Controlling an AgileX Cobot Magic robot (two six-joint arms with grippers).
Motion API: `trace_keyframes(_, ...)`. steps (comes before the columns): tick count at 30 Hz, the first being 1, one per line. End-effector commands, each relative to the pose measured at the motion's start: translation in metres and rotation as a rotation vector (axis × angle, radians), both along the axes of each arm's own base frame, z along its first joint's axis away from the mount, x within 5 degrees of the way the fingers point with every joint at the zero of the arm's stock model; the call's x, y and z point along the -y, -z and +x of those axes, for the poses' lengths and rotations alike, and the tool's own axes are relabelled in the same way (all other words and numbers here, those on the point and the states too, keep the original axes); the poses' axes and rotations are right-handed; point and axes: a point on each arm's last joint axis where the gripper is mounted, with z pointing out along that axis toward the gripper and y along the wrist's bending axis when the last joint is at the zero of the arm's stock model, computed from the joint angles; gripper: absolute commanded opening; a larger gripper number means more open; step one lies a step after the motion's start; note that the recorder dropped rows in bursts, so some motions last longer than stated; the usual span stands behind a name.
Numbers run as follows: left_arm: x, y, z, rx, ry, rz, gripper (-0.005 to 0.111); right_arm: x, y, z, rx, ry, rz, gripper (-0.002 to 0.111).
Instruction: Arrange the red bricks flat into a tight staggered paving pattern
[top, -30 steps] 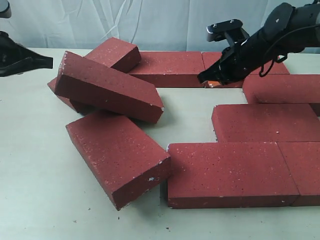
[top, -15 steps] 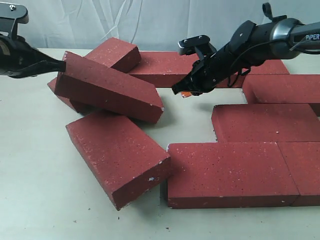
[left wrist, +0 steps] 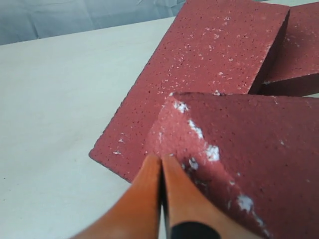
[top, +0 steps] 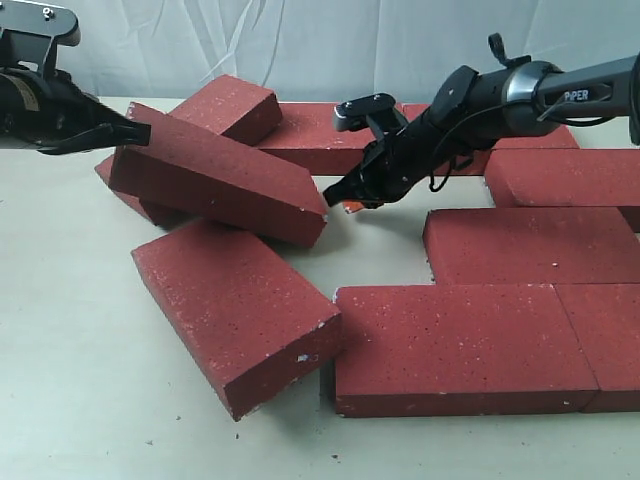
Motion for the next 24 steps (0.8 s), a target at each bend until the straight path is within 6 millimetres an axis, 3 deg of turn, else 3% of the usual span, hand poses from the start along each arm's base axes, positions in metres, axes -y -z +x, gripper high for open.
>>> trace_keyframes(1,0.001,-0.001,0.001,0.006,0.007,0.004,0.000,-0.008,-0.001,-0.002,0.008,-0.021,0.005,-0.001)
trace_keyframes(10,0.002,0.012,0.005,-0.028,0.004,0.003,0.000,-0.009,-0.001,-0.002,0.013,-0.019,0.006,-0.001)
trace_keyframes(24,0.011,0.013,0.004,-0.025,0.025,-0.008,0.000,-0.016,-0.004,-0.005,0.009,-0.038,0.027,-0.001)
